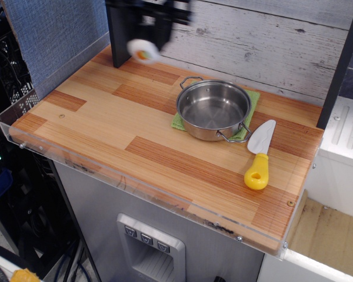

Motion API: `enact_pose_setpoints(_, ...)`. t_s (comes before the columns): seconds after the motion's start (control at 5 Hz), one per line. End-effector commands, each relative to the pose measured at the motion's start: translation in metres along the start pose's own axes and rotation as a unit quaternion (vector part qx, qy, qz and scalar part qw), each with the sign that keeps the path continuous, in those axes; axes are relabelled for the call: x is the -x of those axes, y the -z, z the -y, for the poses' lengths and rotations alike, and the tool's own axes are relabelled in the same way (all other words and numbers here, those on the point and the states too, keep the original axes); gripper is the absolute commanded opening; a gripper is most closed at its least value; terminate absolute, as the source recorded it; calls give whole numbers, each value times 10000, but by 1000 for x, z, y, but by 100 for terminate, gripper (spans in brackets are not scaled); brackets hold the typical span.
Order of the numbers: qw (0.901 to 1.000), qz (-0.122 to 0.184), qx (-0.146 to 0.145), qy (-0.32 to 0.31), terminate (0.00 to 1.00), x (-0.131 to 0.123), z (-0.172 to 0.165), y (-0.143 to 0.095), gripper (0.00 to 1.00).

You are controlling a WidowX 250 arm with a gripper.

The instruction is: Move sushi from pot to back left corner.

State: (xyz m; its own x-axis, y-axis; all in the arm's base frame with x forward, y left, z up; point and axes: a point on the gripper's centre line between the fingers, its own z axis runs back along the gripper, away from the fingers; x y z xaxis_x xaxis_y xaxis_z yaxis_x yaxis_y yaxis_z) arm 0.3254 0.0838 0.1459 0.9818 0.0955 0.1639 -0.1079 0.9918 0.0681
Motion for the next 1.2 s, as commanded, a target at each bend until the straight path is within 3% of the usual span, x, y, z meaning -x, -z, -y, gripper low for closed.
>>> enact_pose_setpoints(0.0,9993,181,-262,-204,0,-19,-68,15,0)
enact_pose_setpoints(0.4,9989,-44,-344,-308,0,-43,-97,66,0)
enact_pose_setpoints(0.8,9987,-398,-203,-258,0,-54,-93,107,0)
enact_pose_setpoints(1.0,9982,-441,-219,-328,0,-52,-94,105,100)
